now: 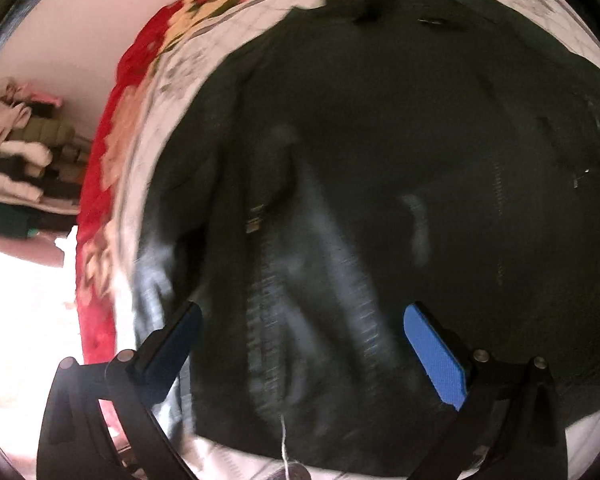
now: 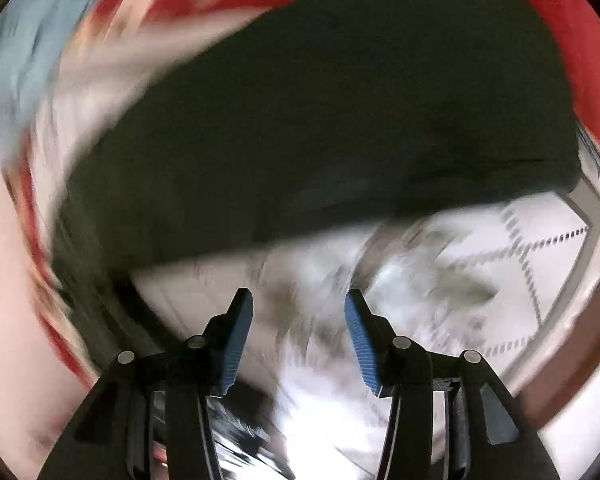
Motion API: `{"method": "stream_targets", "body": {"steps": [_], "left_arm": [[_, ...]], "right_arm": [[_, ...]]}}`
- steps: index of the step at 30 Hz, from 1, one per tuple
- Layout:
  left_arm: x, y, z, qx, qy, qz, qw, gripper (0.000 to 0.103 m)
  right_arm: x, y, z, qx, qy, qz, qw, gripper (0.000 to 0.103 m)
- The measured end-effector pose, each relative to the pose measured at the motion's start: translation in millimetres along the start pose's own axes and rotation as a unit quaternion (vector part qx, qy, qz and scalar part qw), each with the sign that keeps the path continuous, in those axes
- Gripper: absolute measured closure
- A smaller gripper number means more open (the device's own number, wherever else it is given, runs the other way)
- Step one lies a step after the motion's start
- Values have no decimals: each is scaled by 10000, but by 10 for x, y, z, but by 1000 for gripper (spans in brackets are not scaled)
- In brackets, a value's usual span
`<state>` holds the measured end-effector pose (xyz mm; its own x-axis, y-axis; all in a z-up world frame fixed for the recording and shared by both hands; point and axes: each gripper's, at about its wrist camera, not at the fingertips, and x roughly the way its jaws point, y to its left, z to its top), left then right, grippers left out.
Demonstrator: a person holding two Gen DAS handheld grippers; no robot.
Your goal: Fold large clothes
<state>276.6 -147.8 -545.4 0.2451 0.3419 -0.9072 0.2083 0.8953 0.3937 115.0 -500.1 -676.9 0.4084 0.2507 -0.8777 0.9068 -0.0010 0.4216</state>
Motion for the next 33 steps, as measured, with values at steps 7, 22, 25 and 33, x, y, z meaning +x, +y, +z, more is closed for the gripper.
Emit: {"method": "stream_targets", "body": {"steps": [7, 22, 25, 33], "left_arm": [[121, -418, 123, 195, -6, -33, 9998, 0], [283, -444, 136, -153, 70, -390, 9991, 0], [298, -403, 183, -152, 237, -527, 9982, 0], [197, -162, 355, -407, 299, -629, 9967, 0]], "right_arm": [[-286, 45, 584, 160, -1648, 414, 9853, 58], [-291, -435, 1088, 838, -1504, 1767, 9691, 57], [-355, -339, 1015, 749, -1603, 1696, 9695, 98], [-1088, 586, 612, -319, -1854, 1842, 9647, 98]]}}
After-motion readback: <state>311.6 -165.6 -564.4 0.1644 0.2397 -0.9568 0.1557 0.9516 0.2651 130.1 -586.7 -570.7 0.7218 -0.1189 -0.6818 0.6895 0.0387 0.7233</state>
